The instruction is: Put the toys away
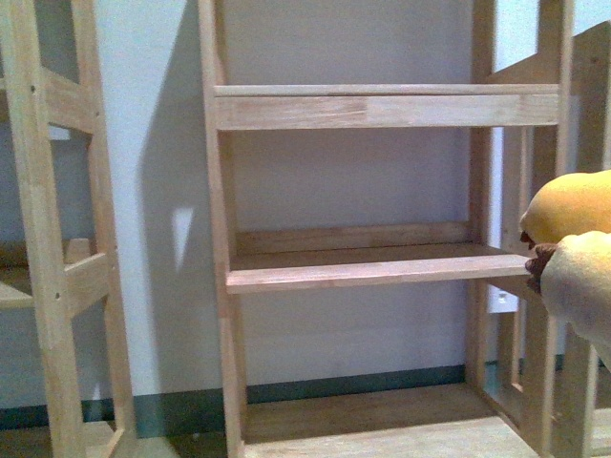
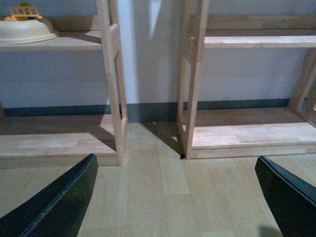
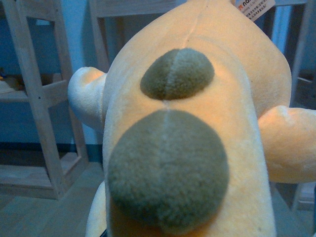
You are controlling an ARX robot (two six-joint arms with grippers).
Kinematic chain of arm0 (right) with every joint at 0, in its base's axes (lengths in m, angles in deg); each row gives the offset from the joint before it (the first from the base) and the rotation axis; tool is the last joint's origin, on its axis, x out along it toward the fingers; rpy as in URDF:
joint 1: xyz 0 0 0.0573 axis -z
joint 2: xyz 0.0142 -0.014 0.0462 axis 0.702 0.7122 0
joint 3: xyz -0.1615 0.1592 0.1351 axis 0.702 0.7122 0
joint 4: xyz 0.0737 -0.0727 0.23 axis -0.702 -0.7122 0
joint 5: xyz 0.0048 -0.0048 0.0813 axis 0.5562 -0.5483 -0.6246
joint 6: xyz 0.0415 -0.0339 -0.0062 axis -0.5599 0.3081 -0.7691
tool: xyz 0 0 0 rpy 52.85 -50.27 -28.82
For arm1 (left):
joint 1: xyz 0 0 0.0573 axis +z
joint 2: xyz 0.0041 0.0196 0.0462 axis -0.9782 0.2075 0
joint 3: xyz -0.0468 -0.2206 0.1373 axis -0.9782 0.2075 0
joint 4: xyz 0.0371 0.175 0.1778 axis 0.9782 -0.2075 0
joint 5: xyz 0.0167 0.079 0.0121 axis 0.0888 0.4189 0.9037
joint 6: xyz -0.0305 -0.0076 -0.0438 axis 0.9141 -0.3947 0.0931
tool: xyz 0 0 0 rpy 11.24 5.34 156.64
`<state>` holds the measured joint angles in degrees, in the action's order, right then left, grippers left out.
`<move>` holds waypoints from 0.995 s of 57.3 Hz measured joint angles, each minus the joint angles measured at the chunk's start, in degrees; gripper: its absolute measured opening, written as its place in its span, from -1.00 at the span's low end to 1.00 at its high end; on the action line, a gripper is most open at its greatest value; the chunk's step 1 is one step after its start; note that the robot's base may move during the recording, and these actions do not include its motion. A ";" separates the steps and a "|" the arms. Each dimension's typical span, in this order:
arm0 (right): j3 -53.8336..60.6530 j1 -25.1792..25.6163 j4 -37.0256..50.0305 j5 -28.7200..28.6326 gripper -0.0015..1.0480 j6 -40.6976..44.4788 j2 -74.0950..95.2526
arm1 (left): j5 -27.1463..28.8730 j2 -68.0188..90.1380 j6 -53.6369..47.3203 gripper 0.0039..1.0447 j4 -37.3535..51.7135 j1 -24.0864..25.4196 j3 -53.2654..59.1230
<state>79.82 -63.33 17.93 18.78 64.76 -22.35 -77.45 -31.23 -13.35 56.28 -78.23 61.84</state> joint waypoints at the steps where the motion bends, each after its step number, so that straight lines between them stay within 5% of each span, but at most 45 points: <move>1: 0.00 -0.02 0.00 -0.09 -0.63 0.00 0.00 | -0.02 0.00 0.00 0.89 0.00 0.00 0.00; 57: 0.00 -0.09 0.00 -0.46 -0.63 0.00 0.09 | 0.07 -0.04 0.02 0.89 0.02 0.15 0.00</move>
<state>79.82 -63.42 17.93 18.32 64.76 -22.27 -77.38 -31.27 -13.33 56.30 -78.08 61.84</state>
